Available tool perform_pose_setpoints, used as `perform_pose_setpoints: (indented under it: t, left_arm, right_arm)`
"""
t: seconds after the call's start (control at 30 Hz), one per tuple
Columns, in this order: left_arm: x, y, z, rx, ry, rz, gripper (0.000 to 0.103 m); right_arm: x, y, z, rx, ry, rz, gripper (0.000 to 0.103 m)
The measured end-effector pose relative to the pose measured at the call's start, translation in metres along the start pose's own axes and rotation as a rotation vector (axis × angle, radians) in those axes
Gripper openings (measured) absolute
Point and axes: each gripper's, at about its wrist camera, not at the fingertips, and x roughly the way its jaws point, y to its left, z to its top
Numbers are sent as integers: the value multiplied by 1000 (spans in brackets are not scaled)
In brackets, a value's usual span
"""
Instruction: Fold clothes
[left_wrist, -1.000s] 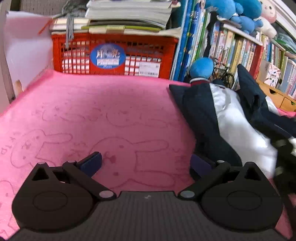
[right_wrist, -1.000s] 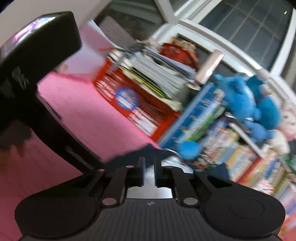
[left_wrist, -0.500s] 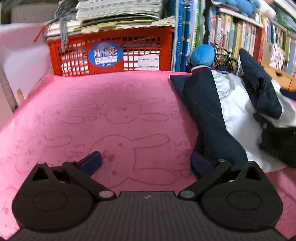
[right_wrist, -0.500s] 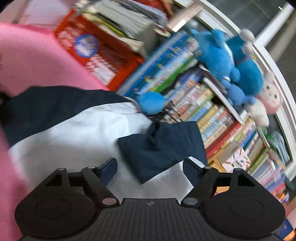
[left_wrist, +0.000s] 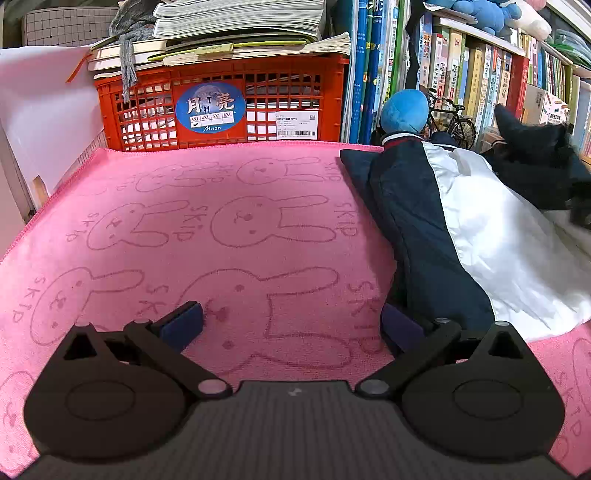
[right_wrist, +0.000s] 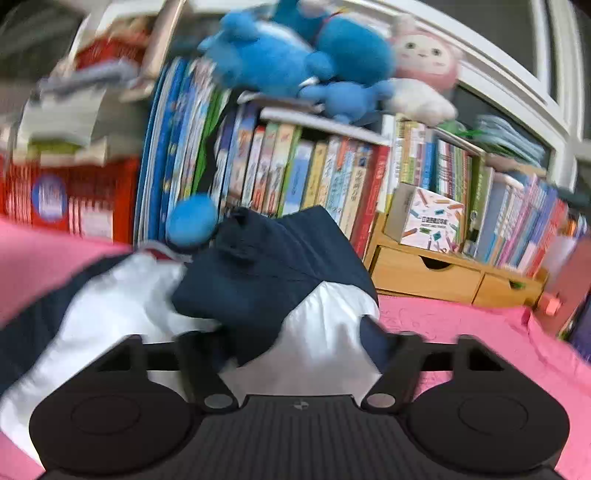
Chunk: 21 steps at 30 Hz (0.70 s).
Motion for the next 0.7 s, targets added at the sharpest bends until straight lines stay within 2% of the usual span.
perform_pose_setpoints:
  t: [0.03,0.1,0.2,0.27,0.33,0.43,0.5,0.6,0.7]
  left_arm:
    - [0,0,0,0,0,0,103]
    - [0,0,0,0,0,1,103]
    - [-2,2,0,-14,-6,-11,103]
    - [-6,12,0,-68,-29,-54,103]
    - [-11,30,-3,-176,-71,-111,103]
    - [-15,63,-10,-369,-127,-162,103]
    - [-16,74,-12,-426,-145,-167,103]
    - [-16,67,-9,-391,-140,-130,103]
    - [-14,57,-6,-340,-124,-99,103]
  right_arm:
    - [4,4,-1,-21,5,5,69]
    - [9,10,0,-50,5,15,13]
    - [-7,12,14,-22,-53,22,8]
    - [-22,14,23,-9,-104,34,7]
    - [-51,20,34,-22,-199,79,7]
    - [-85,45,36,-116,-274,188,7]
    - [-88,68,23,-190,-245,259,7]
    - [-91,102,1,-304,-197,350,7]
    - [-82,127,-26,-400,-144,340,7]
